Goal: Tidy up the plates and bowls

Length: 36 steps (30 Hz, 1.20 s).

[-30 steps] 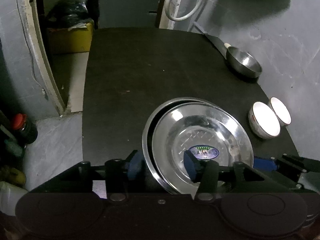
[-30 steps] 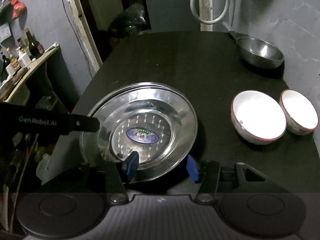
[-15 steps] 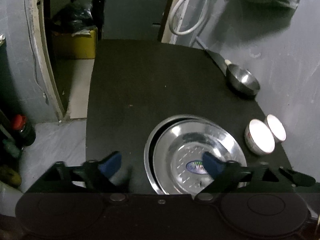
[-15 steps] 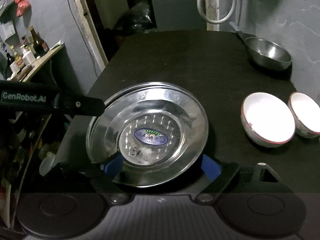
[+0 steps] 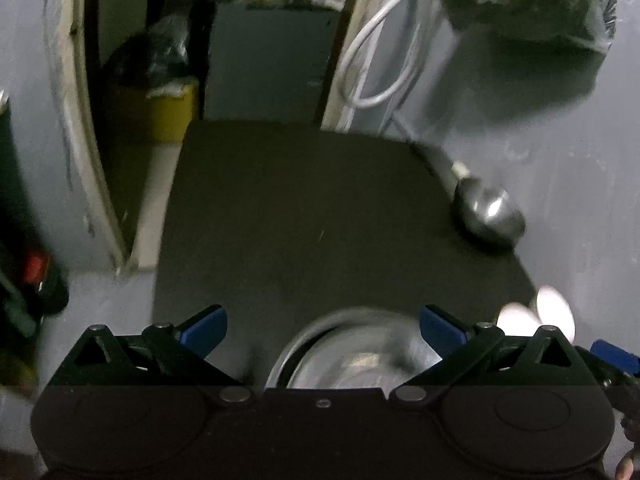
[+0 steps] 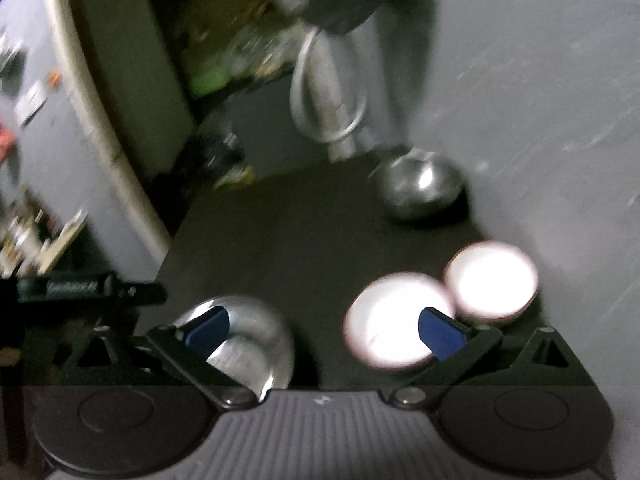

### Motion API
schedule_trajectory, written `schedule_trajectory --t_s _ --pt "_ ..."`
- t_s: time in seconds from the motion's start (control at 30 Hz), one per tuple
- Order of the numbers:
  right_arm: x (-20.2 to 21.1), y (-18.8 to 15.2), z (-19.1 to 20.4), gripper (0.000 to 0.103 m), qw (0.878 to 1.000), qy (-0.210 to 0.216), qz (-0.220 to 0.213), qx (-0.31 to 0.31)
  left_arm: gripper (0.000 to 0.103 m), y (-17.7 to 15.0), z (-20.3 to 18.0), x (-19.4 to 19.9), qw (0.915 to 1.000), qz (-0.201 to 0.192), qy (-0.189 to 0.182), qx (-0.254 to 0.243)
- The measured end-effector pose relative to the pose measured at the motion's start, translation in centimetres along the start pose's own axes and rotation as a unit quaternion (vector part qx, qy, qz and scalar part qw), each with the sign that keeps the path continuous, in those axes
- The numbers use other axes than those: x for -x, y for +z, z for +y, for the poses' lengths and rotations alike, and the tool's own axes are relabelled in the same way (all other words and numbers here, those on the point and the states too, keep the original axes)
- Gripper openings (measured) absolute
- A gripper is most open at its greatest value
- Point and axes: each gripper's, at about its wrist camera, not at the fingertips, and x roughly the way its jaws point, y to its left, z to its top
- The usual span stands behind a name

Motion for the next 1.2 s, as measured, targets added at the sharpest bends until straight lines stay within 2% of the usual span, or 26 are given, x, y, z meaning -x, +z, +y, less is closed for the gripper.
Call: schedule_trajectory --t_s 0.17,0.37,0.5,0.6,0.87,0.97,1.07,1.1,1.17,1.2 --pt "-3.4 2.4 -2.6 0.103 0.995 -0.033 -0.004 -0.090 0.102 4.2 -4.2 -3.5 0.9983 -0.028 -0.022 -0.046" --pt "-7.7 4.5 -4.7 0.103 0.990 -0.080 -0.022 -0.114 0.102 9.4 -9.0 -9.3 0.9940 -0.035 -0.058 -0.085" --pt "-10.6 5.5 -6.6 0.102 0.984 -0.074 -0.028 -0.159 0.102 11.5 -11.3 -14.1 0.9917 -0.021 -0.076 -0.101" --pt "-13.1 6.4 -7.6 0.099 0.982 -0.076 -0.030 -0.168 0.102 12.5 -12.7 -17.7 0.9907 0.001 -0.078 -0.111" --pt "-16.6 7.2 -8.5 0.083 0.981 -0.088 -0.011 -0.174 0.100 13.0 -14.5 -23.3 0.9860 0.062 -0.093 -0.124" --pt "-17.1 7.4 -8.4 0.077 0.981 -0.091 -0.009 -0.172 0.092 12.8 -14.7 -24.3 0.9849 0.076 -0.105 -0.115" --pt "-17.4 7.6 -8.7 0.070 0.980 -0.093 -0.008 -0.174 0.077 12.8 -14.8 -25.0 0.9832 0.090 -0.120 -0.105" --pt "-17.6 7.7 -8.8 0.064 0.980 -0.096 -0.007 -0.174 0.070 12.8 -14.9 -25.2 0.9824 0.095 -0.125 -0.102" --pt "-17.9 7.9 -9.0 0.060 0.980 -0.095 -0.002 -0.175 0.055 12.7 -15.0 -25.5 0.9801 0.103 -0.137 -0.099" --pt "-18.0 7.9 -9.1 0.056 0.980 -0.093 0.000 -0.175 0.042 12.6 -15.1 -25.6 0.9790 0.109 -0.143 -0.096"
